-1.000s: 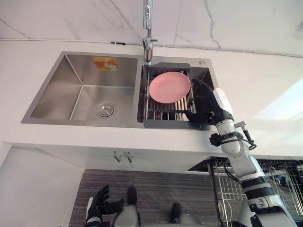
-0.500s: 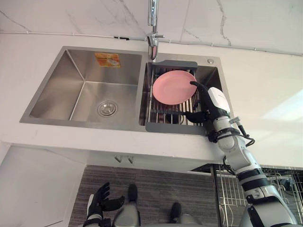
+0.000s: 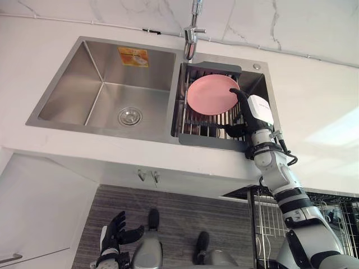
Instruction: Walk over to the sink, pick up the cup, carry it to the dishwasher, place the cup inside the dishwasher, then close the dishwasher door
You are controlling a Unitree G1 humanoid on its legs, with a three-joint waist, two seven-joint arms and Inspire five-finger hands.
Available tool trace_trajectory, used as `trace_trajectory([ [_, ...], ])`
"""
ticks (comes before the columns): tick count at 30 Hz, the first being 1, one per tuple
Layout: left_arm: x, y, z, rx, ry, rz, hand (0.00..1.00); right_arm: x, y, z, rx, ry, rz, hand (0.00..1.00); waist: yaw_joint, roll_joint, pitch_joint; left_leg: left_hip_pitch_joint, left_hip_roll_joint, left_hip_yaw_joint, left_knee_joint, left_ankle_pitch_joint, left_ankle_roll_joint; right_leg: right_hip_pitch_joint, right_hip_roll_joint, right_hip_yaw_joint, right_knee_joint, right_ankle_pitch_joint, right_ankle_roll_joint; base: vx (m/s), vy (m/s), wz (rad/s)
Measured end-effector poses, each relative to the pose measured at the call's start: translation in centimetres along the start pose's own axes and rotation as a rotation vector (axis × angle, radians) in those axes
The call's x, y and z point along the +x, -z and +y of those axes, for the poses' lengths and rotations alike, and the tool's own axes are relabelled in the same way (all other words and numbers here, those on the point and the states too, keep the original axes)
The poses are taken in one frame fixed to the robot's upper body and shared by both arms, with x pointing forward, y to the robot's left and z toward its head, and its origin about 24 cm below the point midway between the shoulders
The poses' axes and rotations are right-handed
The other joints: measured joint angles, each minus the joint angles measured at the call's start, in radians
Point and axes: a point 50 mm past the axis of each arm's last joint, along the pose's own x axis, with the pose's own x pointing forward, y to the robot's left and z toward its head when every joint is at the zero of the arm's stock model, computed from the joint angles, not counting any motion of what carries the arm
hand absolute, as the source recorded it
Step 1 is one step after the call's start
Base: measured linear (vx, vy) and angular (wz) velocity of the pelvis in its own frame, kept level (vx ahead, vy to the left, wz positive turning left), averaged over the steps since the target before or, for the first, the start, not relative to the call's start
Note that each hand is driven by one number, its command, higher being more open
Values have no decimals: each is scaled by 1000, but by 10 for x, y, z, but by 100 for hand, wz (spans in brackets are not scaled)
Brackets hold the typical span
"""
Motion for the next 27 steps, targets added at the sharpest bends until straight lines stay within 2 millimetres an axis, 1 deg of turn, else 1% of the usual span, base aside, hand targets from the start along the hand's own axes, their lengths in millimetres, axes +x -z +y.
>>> trace_trajectory([
  [2, 2, -4, -2, -11, 2, -16, 90, 6, -3, 1, -43, -6, -2, 90, 0, 1, 6, -5, 8, -7, 0, 0, -1, -1, 10, -4, -3, 5, -7, -73, -26, 6],
  [4, 3, -7, -2, -15, 4, -30, 90, 11, -5, -2, -70, 7, -4, 90, 0, 2, 17, -14, 14, -19, 0, 0, -1, -5, 18, -11, -7, 8, -12, -73, -22, 11],
  [6, 3, -7, -2, -18, 3, -28, 90, 15, -7, -4, -107, 12, -8, 90, 0, 3, 18, -31, 18, -26, -1, -8, -11, -8, 30, -19, -26, 12, -18, -87, -14, 10],
  [7, 5, -9, -2, -22, 2, -33, 90, 17, -8, -5, -135, 18, -9, 90, 2, -11, 23, -39, 8, -21, 17, -18, -10, -11, 16, -25, -49, 22, -19, -55, 15, -5],
  [8, 8, -13, -3, -32, -1, -40, 90, 20, -11, -10, -163, 39, -22, 90, 6, -14, 31, -67, -6, -34, 142, -45, 28, -18, 7, -17, -51, 33, -18, -11, 29, -12],
  [9, 8, -12, -3, -32, -3, -35, 90, 22, -13, -12, -178, 54, -31, 90, 8, -5, 36, -80, -1, -36, 157, -93, 25, -19, 13, -13, -50, 36, -13, 15, 24, -21],
  [11, 9, -14, -4, -33, -3, -40, 90, 24, -15, -16, -209, 75, -39, 90, 8, -4, 40, -78, -9, -36, 124, -92, 21, -30, 9, -11, -54, 41, -10, -12, 20, 1],
  [12, 9, -14, -4, -31, -7, -44, 90, 24, -14, -17, -228, 79, -41, 30, 8, -4, 41, -62, -18, -40, 86, -87, 19, -32, 5, -13, -54, 41, -10, -17, 29, 15],
  [14, 8, -13, -4, -32, -12, -41, 90, 25, -17, -17, -253, 82, -55, 30, 8, -3, 41, -46, -24, -54, 43, -84, 16, -35, 1, -18, -51, 41, -10, -15, 9, 18],
  [16, 8, -12, -4, -31, -12, -38, 90, 27, -22, -16, -273, 82, -78, 30, 9, -3, 41, -37, -19, -58, 5, -79, 12, -39, 6, -29, -52, 41, -10, -25, -35, 15],
  [18, 8, -12, -6, -36, -6, -38, 90, 28, -24, -17, -278, 87, -87, 30, 16, 0, 43, -41, -9, -57, 0, -77, 6, -41, 16, -35, -54, 41, -10, -48, -58, 11],
  [19, 8, -12, -6, -38, -6, -38, 90, 29, -26, -16, -285, 82, -94, 30, 17, 0, 43, -43, -10, -52, 0, -82, -3, -41, 16, -37, -66, 42, -11, -41, -26, 2],
  [20, 8, -13, -6, -41, -6, -38, 90, 30, -27, -16, -288, 82, -100, 30, 18, -2, 43, -46, -15, -52, 16, -74, 10, -42, 12, -37, -70, 44, -13, -19, -4, -14],
  [21, 8, -12, -8, -49, -3, -35, 90, 32, -30, -17, -291, 87, -117, 30, 23, 14, 46, -62, -7, -66, 51, -64, 22, -40, 22, -31, -66, 47, -9, -32, -13, -23],
  [22, 8, -12, -8, -50, -3, -38, 90, 32, -34, -17, -289, 92, -145, 30, 30, 20, 48, -68, -1, -67, 46, -54, 16, -39, 32, -30, -71, 50, -8, -36, -22, -13],
  [24, 9, -15, -7, -42, -1, -49, 90, 32, -39, -16, -297, 84, -185, 30, 22, 16, 47, -58, -10, -69, 9, -58, 11, -39, 23, -33, -80, 51, -10, -11, 11, 22],
  [25, 10, -17, -10, -39, 9, -51, 90, 32, -41, -17, -293, 86, -197, 30, 18, 4, 47, -57, -33, -59, 21, -58, 20, -47, -3, -38, -84, 60, -16, 41, 56, 13],
  [26, 10, -17, -14, -59, 17, -47, 90, 33, -39, -18, -298, 94, -191, 30, 27, 13, 46, -89, -35, -73, 148, -67, 45, -49, -6, -31, -77, 69, -9, 74, 49, -7],
  [27, 10, -16, -14, -61, 16, -48, 90, 33, -39, -19, -296, 99, -190, 30, 33, 21, 45, -91, -33, -70, 146, -101, 38, -48, 1, -29, -78, 73, -3, 69, 22, -12],
])
